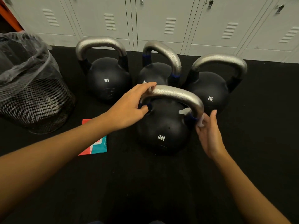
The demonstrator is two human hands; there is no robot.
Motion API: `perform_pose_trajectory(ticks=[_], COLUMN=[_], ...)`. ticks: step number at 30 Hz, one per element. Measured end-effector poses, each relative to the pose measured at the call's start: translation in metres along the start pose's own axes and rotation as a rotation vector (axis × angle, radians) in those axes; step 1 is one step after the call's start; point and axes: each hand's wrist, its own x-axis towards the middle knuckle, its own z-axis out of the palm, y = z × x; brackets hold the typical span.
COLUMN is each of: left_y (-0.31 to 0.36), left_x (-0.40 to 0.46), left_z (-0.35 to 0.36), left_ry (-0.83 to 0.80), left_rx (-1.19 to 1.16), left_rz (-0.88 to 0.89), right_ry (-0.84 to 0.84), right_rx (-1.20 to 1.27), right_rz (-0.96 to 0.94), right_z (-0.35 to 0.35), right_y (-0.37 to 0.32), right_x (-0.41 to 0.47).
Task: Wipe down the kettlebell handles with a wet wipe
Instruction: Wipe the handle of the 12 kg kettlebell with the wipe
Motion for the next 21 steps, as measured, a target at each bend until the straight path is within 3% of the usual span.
perform_pose_trajectory(ticks=[7,11,15,21], left_y=[-0.002,-0.002,-0.004,-0.008], left_x=[0.0,0.0,0.001,0.003], left_z=[0.003,0.005,0.003,-0.001], left_ry=[0.01,0.007,-0.012,-0.036], left_rx=[-0.015,-0.01,-0.008,-0.029], left_rz=[0.001,-0.002,-0.01,-0.01], right_ry=[0.181,0.202,0.201,0.086], right_rx=[-0.073,-0.121,-0.103,-0.54], right_rz=[-0.13,-0.219,-0.19,-0.348], right_z=[0.006,0.014,0.022,0.044], right_y=[0.021,0.013,-0.019,-0.07], right_x=[-0.046,-0.043,-0.024,-0.004])
